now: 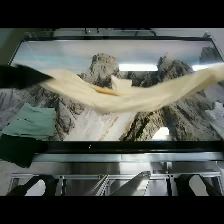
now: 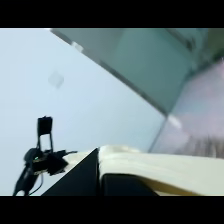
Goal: Fold the shirts.
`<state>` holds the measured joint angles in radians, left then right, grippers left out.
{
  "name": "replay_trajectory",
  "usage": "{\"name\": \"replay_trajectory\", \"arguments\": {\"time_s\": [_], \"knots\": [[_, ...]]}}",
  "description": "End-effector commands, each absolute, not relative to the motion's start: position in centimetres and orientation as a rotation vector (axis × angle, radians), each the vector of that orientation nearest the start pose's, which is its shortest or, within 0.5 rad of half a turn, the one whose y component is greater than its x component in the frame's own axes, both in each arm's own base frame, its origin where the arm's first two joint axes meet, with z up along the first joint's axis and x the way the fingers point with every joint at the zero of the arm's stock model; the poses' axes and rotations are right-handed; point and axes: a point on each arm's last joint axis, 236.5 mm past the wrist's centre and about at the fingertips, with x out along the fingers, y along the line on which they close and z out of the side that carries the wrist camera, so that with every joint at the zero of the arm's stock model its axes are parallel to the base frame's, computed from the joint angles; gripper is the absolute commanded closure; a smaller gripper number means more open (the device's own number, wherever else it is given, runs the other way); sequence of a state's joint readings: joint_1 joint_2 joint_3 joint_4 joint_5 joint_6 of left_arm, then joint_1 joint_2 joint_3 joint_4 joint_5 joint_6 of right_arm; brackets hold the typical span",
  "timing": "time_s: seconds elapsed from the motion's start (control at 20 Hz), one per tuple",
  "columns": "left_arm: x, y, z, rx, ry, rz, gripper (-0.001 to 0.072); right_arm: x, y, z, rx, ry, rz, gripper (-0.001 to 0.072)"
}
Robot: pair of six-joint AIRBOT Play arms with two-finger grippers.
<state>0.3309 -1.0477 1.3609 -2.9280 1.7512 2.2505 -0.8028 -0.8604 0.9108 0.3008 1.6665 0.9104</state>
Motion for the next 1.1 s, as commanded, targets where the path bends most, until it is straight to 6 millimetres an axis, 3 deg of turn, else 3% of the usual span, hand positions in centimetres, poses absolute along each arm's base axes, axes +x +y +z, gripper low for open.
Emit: {"name": "replay_trajectory", "arguments": {"time_s": [0.0,0.1,0.2,0.3,0.4,0.5,0.65,0.75,0.85,0.95,1.05], "knots": [[19.8,-15.2,44.2,0.113,0.151,-0.983,0.0683,19.9,5.6,49.1,0.555,-0.322,1.047,0.0692],[18.1,-15.5,50.4,0.294,-0.050,-0.771,0.0683,16.9,7.5,53.0,0.440,-0.437,1.092,0.0692],[18.7,-14.4,54.3,0.361,-0.162,-0.641,0.0683,17.7,8.2,53.5,0.382,-0.398,1.049,0.0692],[21.0,-12.4,54.3,0.272,-0.115,-0.652,0.0683,21.3,7.5,50.5,0.383,-0.242,0.943,0.0692],[25.1,-8.8,51.3,0.108,0.021,-0.688,0.0683,25.5,7.0,45.7,0.400,-0.045,0.819,0.0692],[29.5,-6.8,46.5,-0.068,0.158,-0.777,0.0683,29.8,6.9,39.7,0.439,0.124,0.717,0.0692],[37.3,-5.8,33.4,-0.181,0.527,-0.775,0.0683,36.4,6.8,28.3,0.550,0.312,0.552,0.0692],[41.8,-7.1,24.4,-0.185,0.732,-0.765,0.0683,40.4,5.6,20.2,0.624,0.407,0.418,0.0692],[45.4,-9.6,16.7,-0.206,0.863,-0.797,0.0683,43.5,3.5,12.9,0.631,0.501,0.311,0.0693],[48.6,-11.2,10.4,-0.257,0.954,-0.817,0.0683,46.2,1.4,7.8,0.670,0.553,0.241,0.0693],[51.1,-12.0,5.7,-0.312,1.038,-0.825,0.0683,48.4,-0.1,4.3,0.769,0.576,0.228,0.0693]]}}
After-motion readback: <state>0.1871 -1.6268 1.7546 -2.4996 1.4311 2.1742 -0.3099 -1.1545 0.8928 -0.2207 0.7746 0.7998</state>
